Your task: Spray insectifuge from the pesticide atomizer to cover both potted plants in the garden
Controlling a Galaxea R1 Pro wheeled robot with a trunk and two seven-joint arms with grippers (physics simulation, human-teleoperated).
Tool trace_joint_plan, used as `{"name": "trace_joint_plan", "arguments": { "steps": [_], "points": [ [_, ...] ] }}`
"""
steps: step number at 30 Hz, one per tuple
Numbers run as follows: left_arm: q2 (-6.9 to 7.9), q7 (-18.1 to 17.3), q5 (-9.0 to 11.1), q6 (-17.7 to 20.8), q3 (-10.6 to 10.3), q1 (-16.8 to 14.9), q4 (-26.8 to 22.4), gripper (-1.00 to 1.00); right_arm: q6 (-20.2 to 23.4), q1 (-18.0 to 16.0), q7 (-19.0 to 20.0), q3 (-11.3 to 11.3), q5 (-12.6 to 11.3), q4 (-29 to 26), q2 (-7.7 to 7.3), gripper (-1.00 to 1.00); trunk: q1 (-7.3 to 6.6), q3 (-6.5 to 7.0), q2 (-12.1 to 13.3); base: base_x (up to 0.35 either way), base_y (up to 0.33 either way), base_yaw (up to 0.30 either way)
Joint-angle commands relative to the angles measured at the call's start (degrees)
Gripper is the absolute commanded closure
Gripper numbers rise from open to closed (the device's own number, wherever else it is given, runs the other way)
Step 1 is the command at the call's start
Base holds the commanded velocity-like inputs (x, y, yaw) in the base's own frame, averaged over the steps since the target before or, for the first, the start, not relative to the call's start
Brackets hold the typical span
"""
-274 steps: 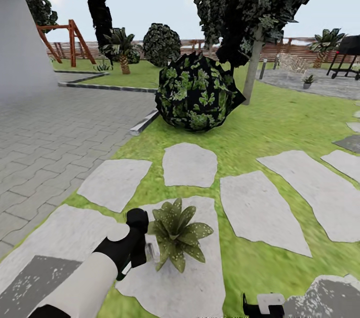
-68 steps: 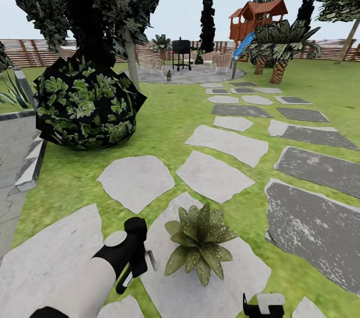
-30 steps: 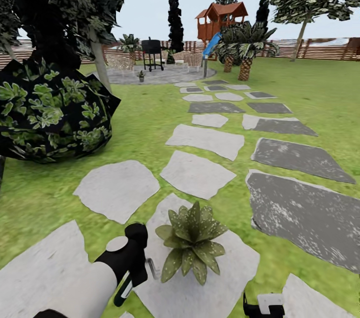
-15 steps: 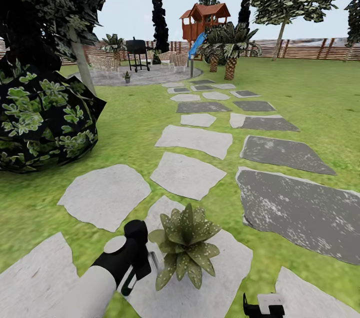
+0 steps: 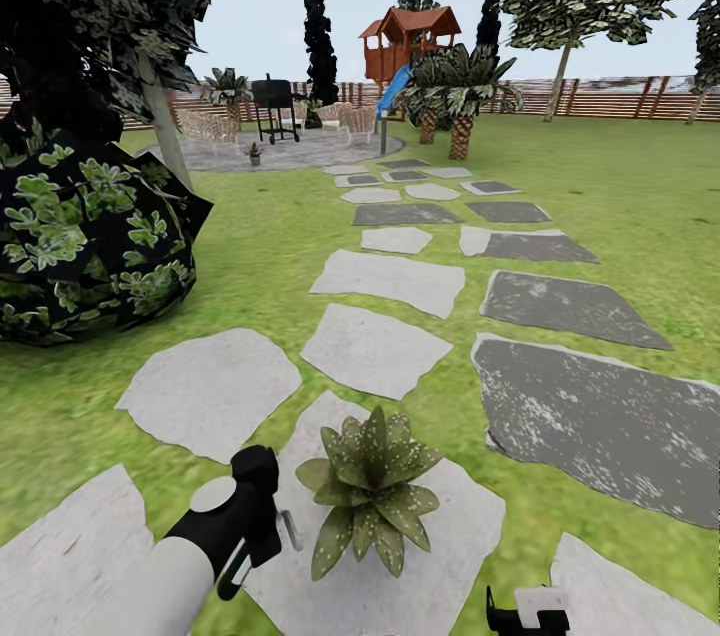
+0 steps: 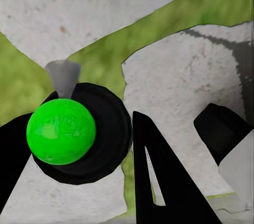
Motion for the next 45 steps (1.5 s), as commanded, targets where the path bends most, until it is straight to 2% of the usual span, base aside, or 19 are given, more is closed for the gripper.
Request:
{"name": "trace_joint_plan", "arguments": {
  "steps": [1, 5, 12, 18, 20, 21, 23, 24, 26, 30, 35, 42, 45],
  "points": [
    [-0.10, -0.4, -0.3, 0.5, 0.0, 0.0, -0.1, 1.00, -0.1, 0.0, -0.3, -0.3, 0.6, 0.1, 0.00, -1.00, -0.02, -0.05, 0.0, -0.147, 0.000, 0.000],
    [-0.26, -0.2, -0.2, 0.6, 0.3, 0.0, -0.2, 1.00, -0.1, 0.0, -0.3, -0.3, 0.6, 0.1, 0.00, -1.00, -0.02, -0.05, 0.0, -0.119, 0.115, -0.025],
    [-0.19, 0.8, -0.1, 0.5, 0.1, 0.0, 0.4, 1.00, -0.1, 0.0, -0.3, -0.3, 0.6, 0.1, 0.00, -1.00, -0.02, -0.05, 0.0, -0.004, 0.273, -0.272],
    [-0.02, 1.5, -0.1, 0.5, 0.4, 0.3, 1.4, 1.00, -0.1, 0.0, -0.3, -0.3, 0.6, 0.1, 0.00, -1.00, -0.02, -0.05, 0.0, 0.000, 0.021, -0.189],
    [-0.39, 3.4, 0.0, 0.5, 0.4, 0.3, 1.0, 1.00, -0.1, 0.0, -0.3, -0.3, 0.6, 0.1, 0.02, -1.00, -0.02, -0.05, 0.0, 0.000, 0.001, -0.026],
    [-1.14, 4.2, 0.0, 0.5, 0.3, 0.3, 0.8, 1.00, -0.1, 0.0, -0.3, -0.3, 0.6, 0.1, 0.01, -1.00, -0.02, -0.05, 0.0, 0.000, 0.000, -0.010],
    [-2.29, 4.9, 0.0, 0.6, 0.2, 0.2, 0.3, 1.00, -0.1, 0.0, -0.3, -0.3, 0.6, 0.1, 0.00, -1.00, -0.02, -0.05, 0.0, 0.000, 0.000, -0.003],
    [-2.35, 5.0, 0.0, 0.6, 0.3, 0.2, 0.0, 1.00, -0.1, 0.0, -0.3, -0.3, 0.6, 0.1, 0.00, -1.00, -0.02, -0.05, 0.0, 0.000, 0.000, 0.000],
    [-2.11, 5.0, 0.0, 0.6, 0.4, 0.3, 0.2, 1.00, -0.1, 0.0, -0.3, -0.3, 0.6, 0.1, 0.00, -1.00, -0.02, -0.05, 0.0, 0.000, 0.000, 0.000],
    [-0.70, 5.0, 0.0, 0.5, 0.6, 1.5, 2.2, 1.00, -0.1, 0.0, -0.3, -0.3, 0.6, 0.1, -0.02, -1.00, -0.02, -0.05, 0.0, 0.000, 0.000, 0.000],
    [-0.75, 5.1, 0.0, 0.5, 3.7, 1.7, 1.7, 1.00, -0.1, 0.0, -0.3, -0.3, 0.6, 0.1, 0.00, -1.00, -0.02, -0.05, 0.0, 0.000, 0.082, 0.000],
    [-0.99, 5.1, 0.0, 0.5, 4.2, 1.2, 1.4, 1.00, -0.1, 0.0, -0.3, -0.3, 0.6, 0.1, 0.00, -1.00, -0.02, -0.05, 0.0, 0.018, 0.292, -0.173],
    [-1.63, 4.6, 0.0, 0.6, 4.1, 0.2, 1.4, 1.00, -0.1, 0.0, -0.3, -0.3, 0.6, 0.1, 0.00, -1.00, -0.02, -0.05, 0.0, 0.058, 0.316, -0.263]
  ]
}}
